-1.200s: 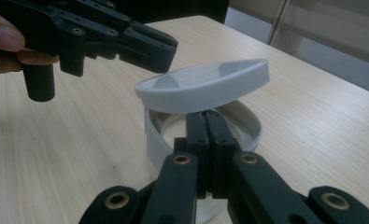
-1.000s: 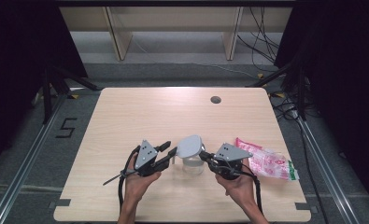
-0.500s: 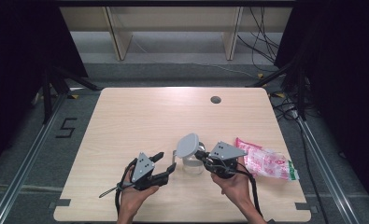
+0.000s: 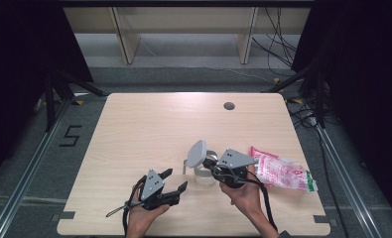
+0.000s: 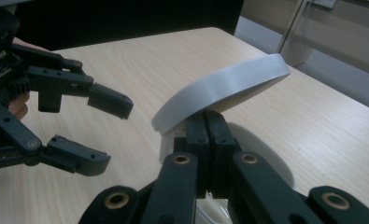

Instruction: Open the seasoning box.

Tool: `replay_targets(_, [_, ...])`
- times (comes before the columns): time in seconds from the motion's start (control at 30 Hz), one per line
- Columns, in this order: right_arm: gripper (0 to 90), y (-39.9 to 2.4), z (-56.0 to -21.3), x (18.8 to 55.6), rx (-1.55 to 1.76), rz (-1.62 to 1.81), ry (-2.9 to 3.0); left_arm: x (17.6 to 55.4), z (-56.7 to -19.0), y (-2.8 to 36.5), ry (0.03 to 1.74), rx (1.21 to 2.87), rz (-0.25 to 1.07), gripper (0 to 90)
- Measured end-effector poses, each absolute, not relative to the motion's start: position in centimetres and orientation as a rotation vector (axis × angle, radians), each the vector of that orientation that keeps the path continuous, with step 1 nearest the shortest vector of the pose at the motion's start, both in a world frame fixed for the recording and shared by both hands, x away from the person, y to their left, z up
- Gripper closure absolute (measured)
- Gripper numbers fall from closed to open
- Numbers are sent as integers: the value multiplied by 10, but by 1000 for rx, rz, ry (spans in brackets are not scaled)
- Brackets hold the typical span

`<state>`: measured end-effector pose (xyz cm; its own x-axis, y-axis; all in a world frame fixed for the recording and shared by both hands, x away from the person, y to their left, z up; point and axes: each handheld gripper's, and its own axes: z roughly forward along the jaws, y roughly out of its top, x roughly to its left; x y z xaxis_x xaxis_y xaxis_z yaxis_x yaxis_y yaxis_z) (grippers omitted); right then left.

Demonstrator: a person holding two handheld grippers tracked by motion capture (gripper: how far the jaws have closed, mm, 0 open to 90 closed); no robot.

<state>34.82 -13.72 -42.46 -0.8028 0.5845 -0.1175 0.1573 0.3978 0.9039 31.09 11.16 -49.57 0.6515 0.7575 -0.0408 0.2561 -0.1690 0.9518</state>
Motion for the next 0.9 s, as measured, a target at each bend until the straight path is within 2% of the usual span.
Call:
replay_targets(0.53, [894,-114,-421,347,567,1393,2258,304,-500,106,792,1748,554,299])
replay_targets(0.67, [872,-128,-423,342,604,1399,2258,302,-500,105,806,1762,561,298])
replay_targets(0.9, [820,-178,-437,326,737,1375,2236,299,-501,101,819,1760,541,295])
